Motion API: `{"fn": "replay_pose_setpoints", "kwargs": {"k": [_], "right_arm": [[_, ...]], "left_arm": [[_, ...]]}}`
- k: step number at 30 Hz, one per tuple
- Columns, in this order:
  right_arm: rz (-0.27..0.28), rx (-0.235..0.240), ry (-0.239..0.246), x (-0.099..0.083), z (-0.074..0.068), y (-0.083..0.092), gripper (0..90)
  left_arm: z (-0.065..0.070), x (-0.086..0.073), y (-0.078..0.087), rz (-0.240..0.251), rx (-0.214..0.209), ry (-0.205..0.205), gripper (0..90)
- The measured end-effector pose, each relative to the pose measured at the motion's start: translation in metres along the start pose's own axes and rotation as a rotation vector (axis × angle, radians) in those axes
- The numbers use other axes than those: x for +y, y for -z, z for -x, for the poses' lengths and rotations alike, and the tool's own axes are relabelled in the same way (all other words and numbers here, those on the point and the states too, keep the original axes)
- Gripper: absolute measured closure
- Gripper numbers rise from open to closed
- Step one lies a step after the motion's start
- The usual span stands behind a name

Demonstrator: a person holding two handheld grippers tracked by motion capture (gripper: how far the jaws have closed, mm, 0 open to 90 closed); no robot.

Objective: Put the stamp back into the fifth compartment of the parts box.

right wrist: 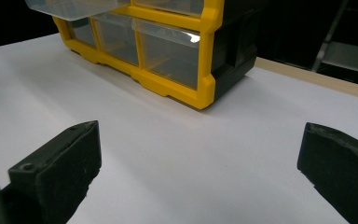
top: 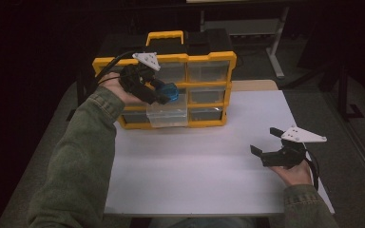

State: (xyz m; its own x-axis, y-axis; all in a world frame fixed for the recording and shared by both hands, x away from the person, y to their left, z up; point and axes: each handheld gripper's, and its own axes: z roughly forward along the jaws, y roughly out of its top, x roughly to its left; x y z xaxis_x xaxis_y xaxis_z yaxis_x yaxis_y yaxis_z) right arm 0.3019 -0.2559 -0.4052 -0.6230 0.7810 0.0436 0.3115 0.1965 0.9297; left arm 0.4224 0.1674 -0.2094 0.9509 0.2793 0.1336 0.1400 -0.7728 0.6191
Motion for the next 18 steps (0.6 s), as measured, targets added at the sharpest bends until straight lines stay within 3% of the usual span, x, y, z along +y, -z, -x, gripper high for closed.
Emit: {"fn": "replay_pose_setpoints", "kwargs": {"k": [18], "right_arm": [[-0.001, -0.001, 0.001, 0.0, 0.0, 0.001, 0.0]], "left_arm": [[-0.003, -0.006, -0.018, -0.085, 0.044, 0.007, 40.1]]}}
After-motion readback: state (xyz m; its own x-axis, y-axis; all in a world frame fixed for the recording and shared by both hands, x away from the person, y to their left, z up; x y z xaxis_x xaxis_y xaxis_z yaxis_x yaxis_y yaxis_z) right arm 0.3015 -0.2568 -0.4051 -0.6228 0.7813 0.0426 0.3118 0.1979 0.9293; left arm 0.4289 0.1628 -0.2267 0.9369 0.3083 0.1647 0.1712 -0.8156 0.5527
